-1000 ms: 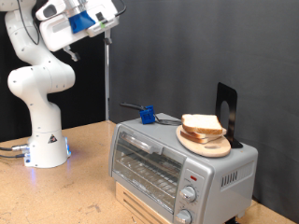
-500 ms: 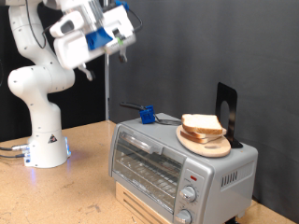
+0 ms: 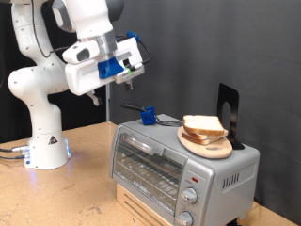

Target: Make a piece of toast with the oven

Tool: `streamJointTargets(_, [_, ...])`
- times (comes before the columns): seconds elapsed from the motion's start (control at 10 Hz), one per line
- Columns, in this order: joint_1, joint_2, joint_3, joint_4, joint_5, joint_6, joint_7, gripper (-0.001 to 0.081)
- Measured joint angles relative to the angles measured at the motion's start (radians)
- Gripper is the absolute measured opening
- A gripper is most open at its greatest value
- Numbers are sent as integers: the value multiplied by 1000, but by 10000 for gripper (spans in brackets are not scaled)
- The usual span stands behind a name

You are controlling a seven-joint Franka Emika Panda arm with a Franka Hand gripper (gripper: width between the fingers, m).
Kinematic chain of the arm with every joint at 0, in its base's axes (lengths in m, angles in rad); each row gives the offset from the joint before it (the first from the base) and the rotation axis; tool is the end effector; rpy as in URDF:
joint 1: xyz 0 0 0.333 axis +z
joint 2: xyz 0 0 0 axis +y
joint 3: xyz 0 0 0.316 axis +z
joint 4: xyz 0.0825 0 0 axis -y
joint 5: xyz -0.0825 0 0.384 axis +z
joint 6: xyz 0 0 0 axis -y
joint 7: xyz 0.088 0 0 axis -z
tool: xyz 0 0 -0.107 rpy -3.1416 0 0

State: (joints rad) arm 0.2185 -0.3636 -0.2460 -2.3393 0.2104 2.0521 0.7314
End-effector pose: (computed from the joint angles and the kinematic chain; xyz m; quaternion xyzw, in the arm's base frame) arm 0.4480 -0.0068 0.4793 -0.9043 0.4028 0.0194 0.1397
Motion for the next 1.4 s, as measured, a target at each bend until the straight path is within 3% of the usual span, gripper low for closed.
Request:
streamJointTargets(0.2, [1,0,-9,0,49,-10,-21,808])
streamJointTargets(0.4, [1,0,-54,1,213,-41,-90,808])
streamJointTargets(0.6, [0,1,-89,-10,302,-59,-142,808])
streamJointTargets(0.9, [0,3,-90,-103,326,99,-207,808])
streamJointTargets(1.2, [0,3,-93,-98,328,46,-194,808])
streamJointTargets(1.4, [0,4,-73,-125,324,87,-170,808])
